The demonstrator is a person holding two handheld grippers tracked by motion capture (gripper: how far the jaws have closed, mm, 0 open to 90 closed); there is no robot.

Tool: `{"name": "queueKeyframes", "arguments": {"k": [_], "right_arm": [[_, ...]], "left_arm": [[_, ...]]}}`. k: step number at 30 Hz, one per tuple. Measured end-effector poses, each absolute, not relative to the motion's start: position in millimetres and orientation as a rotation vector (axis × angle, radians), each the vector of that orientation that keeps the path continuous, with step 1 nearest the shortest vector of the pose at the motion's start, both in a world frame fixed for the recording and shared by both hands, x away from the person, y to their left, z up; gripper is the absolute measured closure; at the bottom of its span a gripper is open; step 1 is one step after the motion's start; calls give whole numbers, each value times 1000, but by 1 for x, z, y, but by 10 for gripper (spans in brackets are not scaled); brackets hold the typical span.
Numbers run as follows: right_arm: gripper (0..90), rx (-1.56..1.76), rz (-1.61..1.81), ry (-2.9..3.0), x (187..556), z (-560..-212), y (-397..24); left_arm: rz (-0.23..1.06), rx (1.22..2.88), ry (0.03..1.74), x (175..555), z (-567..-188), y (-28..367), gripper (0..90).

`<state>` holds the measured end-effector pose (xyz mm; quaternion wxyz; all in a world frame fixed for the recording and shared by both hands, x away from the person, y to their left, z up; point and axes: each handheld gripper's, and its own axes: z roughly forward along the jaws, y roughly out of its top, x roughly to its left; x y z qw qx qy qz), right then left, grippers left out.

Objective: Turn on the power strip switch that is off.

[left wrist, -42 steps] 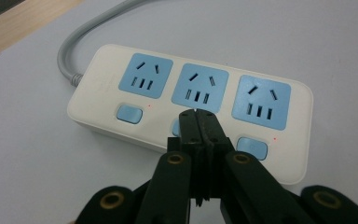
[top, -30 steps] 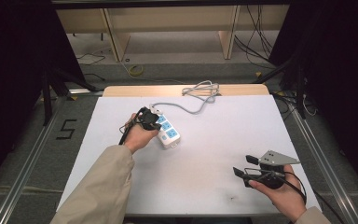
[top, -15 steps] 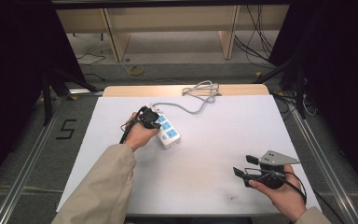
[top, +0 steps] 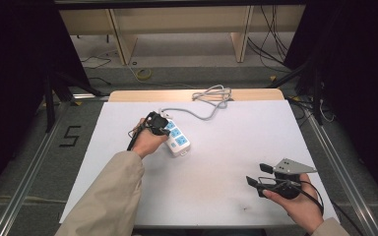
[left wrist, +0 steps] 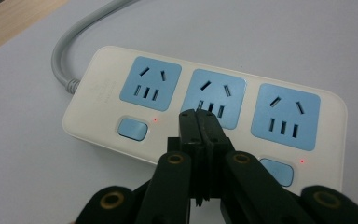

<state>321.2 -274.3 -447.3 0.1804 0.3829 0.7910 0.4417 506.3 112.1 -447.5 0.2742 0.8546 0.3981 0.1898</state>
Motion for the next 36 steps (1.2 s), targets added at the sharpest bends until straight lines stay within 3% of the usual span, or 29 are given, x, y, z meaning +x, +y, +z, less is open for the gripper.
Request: {"name": "queueKeyframes", "arguments": {"k": [36], "right_arm": [[310, 1082, 1248, 2236, 321, -447, -274]], "left_arm": [[487, 2369, 1110, 511, -444, 105, 899]]}}
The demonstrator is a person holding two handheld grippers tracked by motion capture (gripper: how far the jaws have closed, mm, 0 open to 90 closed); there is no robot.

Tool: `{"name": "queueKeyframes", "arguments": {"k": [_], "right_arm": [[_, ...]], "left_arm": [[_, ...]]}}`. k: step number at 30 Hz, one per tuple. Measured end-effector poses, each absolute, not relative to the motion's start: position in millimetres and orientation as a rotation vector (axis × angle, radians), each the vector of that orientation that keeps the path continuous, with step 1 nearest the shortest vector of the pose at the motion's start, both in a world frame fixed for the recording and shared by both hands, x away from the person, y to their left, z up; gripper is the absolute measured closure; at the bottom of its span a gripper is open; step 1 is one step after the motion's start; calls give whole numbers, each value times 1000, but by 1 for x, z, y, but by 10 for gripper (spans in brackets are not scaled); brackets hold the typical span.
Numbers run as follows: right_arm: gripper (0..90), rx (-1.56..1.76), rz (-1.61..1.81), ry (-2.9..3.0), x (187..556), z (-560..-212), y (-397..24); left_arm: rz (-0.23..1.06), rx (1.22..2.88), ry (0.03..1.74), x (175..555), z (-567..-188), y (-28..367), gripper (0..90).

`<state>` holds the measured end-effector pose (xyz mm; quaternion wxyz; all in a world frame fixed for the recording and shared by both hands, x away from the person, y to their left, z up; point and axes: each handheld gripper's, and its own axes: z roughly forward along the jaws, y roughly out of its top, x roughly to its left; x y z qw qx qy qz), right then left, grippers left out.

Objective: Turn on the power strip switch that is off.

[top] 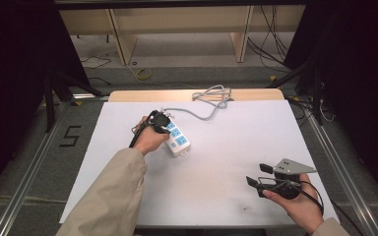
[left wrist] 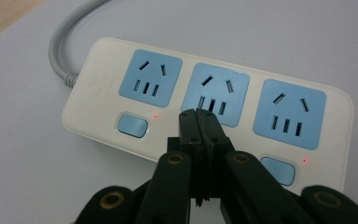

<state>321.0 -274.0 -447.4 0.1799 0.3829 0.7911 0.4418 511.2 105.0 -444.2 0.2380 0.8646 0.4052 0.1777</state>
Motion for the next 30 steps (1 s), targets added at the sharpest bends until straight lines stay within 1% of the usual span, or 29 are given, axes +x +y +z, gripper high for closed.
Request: {"name": "queueKeyframes", "arguments": {"k": [5, 19, 30], "right_arm": [[309, 1083, 1249, 2236, 321, -447, -274], [309, 1081, 1247, 2242, 321, -448, -274], [309, 1080, 1247, 2243, 321, -448, -274]], "left_arm": [[508, 2377, 1118, 512, -444, 104, 898], [490, 2411, 1124, 515, -443, 102, 899], [512, 2441, 1115, 516, -443, 97, 899]]}}
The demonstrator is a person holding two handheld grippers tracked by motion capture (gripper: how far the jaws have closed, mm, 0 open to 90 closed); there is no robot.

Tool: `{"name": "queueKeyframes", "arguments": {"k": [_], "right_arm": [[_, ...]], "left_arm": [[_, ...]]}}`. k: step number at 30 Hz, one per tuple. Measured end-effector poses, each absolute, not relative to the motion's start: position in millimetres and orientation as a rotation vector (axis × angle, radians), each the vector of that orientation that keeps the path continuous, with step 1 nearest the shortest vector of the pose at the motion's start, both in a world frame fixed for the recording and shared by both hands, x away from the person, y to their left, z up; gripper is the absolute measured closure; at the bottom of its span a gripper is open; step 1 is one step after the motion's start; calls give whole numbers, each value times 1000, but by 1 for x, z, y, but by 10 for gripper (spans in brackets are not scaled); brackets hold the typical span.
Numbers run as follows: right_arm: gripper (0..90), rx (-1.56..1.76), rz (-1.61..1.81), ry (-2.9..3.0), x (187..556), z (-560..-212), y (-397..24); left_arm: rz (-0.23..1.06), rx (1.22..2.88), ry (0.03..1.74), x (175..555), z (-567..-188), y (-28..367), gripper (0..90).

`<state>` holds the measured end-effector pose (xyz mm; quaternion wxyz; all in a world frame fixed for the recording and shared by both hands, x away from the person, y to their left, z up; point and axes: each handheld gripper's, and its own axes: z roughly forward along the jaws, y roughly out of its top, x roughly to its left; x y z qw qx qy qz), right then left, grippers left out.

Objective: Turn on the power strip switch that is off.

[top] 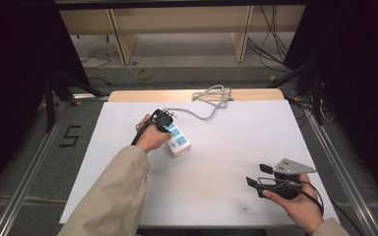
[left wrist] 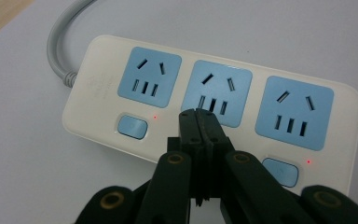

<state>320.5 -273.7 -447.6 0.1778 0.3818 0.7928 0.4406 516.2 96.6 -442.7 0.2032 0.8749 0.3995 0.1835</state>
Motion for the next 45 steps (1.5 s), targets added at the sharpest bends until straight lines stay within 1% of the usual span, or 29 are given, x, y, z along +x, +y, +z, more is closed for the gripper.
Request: {"name": "queueKeyframes", "arguments": {"k": [16, 32, 45], "right_arm": [[308, 1082, 1244, 2249, 320, -448, -274], [307, 1083, 1244, 2249, 320, -448, -274], [306, 1084, 1245, 2248, 320, -448, -273]], "left_arm": [[487, 2446, 1154, 518, -442, 96, 899], [498, 2485, 1157, 520, -440, 92, 900], [501, 2475, 1178, 519, -441, 90, 900]]}}
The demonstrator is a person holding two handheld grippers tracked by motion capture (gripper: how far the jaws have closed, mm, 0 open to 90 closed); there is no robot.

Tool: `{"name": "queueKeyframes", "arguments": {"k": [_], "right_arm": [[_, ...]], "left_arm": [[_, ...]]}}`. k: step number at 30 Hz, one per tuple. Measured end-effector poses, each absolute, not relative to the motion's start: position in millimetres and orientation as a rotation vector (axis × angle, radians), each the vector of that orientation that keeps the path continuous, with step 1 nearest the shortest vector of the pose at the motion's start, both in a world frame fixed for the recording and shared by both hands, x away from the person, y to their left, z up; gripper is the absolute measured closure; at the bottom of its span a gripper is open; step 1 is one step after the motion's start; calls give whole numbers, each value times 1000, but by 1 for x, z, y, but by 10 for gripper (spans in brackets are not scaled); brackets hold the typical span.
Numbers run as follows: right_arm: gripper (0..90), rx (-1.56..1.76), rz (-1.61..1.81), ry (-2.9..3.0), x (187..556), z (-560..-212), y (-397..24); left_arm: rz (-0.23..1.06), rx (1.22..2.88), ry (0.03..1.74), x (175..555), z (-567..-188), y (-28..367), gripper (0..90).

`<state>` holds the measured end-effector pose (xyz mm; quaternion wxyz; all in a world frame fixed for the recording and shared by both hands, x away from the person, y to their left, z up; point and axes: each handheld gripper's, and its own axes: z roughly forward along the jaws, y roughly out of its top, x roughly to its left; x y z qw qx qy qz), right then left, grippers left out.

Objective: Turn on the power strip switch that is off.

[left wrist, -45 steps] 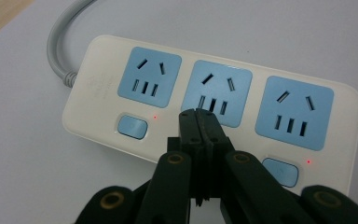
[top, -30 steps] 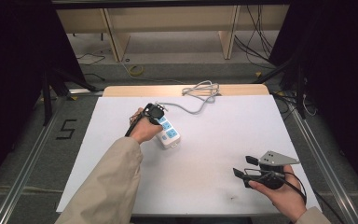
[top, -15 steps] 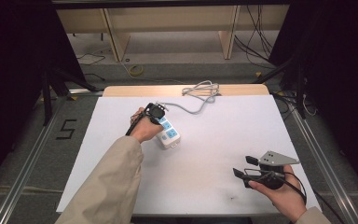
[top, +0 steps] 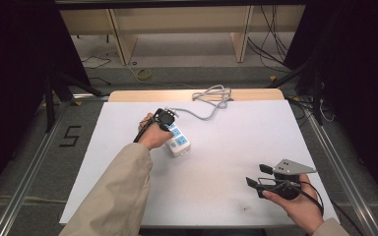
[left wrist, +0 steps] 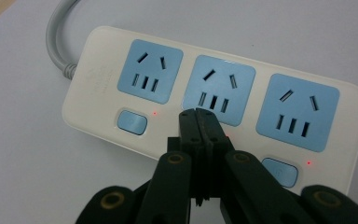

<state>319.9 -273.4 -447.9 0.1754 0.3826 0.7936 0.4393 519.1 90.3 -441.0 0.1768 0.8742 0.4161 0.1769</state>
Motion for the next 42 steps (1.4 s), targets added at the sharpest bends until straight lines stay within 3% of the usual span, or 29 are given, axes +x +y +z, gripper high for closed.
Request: {"name": "queueKeyframes", "arguments": {"k": [42], "right_arm": [[306, 1084, 1242, 2249, 320, -448, -273]], "left_arm": [[497, 2502, 1184, 519, -440, 89, 899]]}}
